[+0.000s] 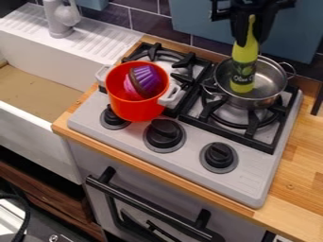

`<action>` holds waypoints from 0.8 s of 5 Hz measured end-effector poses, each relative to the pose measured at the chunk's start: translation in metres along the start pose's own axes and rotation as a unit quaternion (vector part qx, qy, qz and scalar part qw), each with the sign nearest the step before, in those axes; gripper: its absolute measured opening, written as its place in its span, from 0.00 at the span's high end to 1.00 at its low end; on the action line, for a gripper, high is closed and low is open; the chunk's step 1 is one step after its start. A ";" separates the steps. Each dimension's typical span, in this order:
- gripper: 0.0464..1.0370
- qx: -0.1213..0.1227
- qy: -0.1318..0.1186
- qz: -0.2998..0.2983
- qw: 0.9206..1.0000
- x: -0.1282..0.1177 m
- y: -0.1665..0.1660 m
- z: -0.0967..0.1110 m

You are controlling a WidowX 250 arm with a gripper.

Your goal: Move the yellow bottle into the silver pot

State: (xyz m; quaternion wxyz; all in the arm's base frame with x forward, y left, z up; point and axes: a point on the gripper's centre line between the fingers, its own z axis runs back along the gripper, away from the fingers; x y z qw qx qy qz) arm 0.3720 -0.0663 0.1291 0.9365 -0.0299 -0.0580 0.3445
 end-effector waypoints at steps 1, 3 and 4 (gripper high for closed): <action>0.40 0.004 0.007 0.000 1.000 0.000 0.003 0.000; 0.03 -0.003 0.004 0.016 1.000 0.006 0.002 0.007; 0.04 -0.002 0.006 0.015 1.000 0.005 0.003 0.007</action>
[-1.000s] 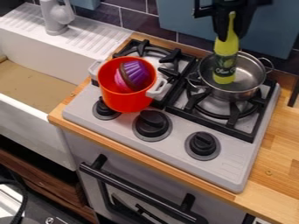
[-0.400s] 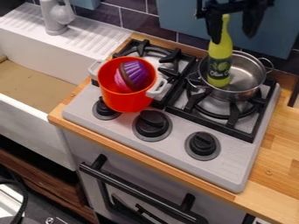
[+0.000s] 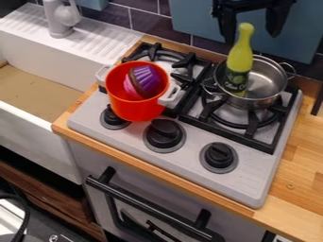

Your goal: Move the yellow bottle into the silver pot

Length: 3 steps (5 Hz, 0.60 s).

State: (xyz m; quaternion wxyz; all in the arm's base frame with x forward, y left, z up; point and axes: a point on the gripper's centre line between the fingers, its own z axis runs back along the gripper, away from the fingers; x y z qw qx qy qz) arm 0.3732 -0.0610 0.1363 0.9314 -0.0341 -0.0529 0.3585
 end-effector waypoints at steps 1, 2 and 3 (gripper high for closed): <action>0.04 0.001 0.001 0.002 1.000 0.001 0.000 0.002; 0.04 0.005 0.006 0.003 1.000 0.001 0.003 0.002; 0.04 0.007 0.009 0.003 1.000 0.003 0.006 0.002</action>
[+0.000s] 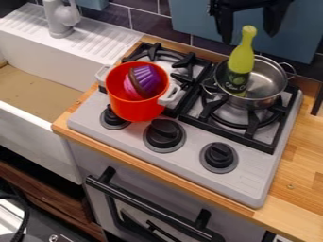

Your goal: Move the yellow bottle into the silver pot

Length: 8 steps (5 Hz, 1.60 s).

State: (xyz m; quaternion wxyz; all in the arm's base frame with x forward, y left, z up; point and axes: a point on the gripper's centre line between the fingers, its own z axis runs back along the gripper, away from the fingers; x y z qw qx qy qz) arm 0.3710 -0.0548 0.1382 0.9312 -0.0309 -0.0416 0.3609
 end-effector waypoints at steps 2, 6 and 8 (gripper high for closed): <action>0.04 -0.019 -0.008 -0.011 1.000 0.000 0.008 0.021; 0.04 -0.025 -0.006 -0.048 0.999 0.002 0.063 0.036; 0.04 -0.029 -0.017 -0.064 0.997 -0.002 0.080 0.034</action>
